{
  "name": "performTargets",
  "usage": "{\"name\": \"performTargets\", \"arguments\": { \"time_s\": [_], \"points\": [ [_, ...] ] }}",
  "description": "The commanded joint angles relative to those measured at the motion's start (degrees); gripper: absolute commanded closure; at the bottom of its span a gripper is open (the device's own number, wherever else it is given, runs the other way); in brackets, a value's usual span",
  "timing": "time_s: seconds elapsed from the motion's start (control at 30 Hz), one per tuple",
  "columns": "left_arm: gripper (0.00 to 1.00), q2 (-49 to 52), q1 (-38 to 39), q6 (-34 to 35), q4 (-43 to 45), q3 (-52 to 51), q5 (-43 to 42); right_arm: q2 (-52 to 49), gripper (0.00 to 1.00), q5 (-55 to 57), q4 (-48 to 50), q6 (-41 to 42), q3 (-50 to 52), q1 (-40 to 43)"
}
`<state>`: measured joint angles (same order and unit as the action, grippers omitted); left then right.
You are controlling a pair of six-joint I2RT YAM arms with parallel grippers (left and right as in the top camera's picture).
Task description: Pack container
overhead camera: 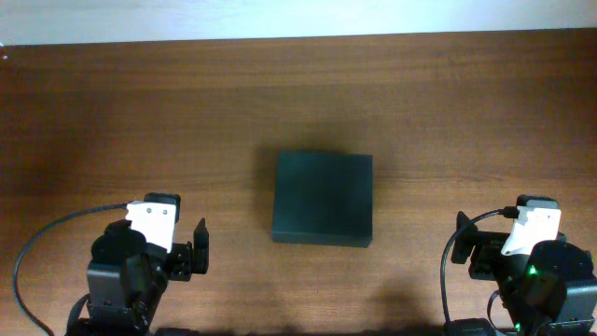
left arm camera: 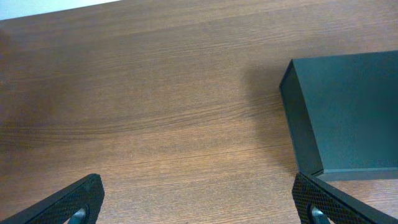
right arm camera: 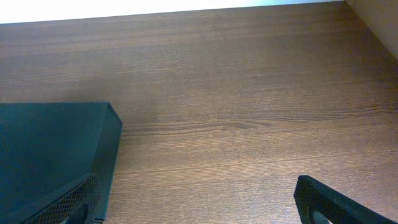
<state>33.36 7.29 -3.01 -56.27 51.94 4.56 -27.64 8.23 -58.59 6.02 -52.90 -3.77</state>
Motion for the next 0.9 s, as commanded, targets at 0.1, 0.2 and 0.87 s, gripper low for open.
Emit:
{"name": "performTargets", "arguments": {
  "time_s": [0.1,0.2,0.87],
  "points": [
    [0.01,-0.13,0.17,-0.92,0.11,-0.31,0.22,0.17,0.01,1.49,0.33,0.46,0.59,-0.35],
    [0.01,-0.13,0.17,-0.92,0.11,-0.33,0.22,0.79,0.01,1.55,-0.31,0.39,0.61,-1.05],
    [0.01,-0.13,0.17,-0.92,0.11,-0.31,0.22,27.41,0.01,0.22,45.64,-0.02,40.04,-1.14]
  ]
}}
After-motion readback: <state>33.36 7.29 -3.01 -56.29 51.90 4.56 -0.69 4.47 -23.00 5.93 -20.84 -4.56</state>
